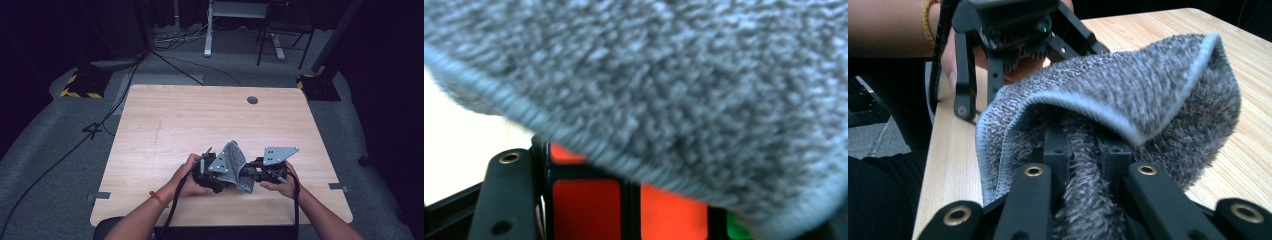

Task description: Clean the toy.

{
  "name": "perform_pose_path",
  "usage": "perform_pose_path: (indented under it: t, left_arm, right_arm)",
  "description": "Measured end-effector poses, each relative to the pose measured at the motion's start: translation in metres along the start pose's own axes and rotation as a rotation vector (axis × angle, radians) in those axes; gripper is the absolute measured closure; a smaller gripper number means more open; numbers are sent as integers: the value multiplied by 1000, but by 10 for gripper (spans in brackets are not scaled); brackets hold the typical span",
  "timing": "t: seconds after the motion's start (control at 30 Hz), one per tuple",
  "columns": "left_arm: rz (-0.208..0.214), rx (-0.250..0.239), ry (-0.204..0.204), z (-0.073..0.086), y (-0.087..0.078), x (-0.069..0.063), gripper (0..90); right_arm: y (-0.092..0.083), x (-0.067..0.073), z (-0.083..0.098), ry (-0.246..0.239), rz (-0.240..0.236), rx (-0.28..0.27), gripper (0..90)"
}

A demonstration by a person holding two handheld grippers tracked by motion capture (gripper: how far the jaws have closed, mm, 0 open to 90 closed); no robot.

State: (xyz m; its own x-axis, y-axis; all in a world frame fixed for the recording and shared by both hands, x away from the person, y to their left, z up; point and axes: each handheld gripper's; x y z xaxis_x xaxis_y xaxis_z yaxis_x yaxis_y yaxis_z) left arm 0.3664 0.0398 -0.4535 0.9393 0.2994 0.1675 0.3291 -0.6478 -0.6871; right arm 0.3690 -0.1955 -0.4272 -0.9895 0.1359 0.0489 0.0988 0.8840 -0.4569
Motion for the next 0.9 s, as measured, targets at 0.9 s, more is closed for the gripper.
perform_pose_path:
  t: [0.9]
  left_arm:
    - [6,-98,24,-1,-15,3,326]
  right_arm:
    - [6,-13,13,84,-45,46,788]
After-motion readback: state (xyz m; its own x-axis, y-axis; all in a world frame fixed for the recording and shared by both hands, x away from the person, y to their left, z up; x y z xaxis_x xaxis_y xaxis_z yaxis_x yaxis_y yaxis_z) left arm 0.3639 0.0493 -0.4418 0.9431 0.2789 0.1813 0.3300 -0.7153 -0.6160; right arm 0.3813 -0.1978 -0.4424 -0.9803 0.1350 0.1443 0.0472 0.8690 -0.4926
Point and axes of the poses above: each handheld gripper's, and its own axes: y roughly forward along the jaws, z roughly out of its underside, x roughly to its left, and after that the axes turned 6 degrees about -z, right-handed
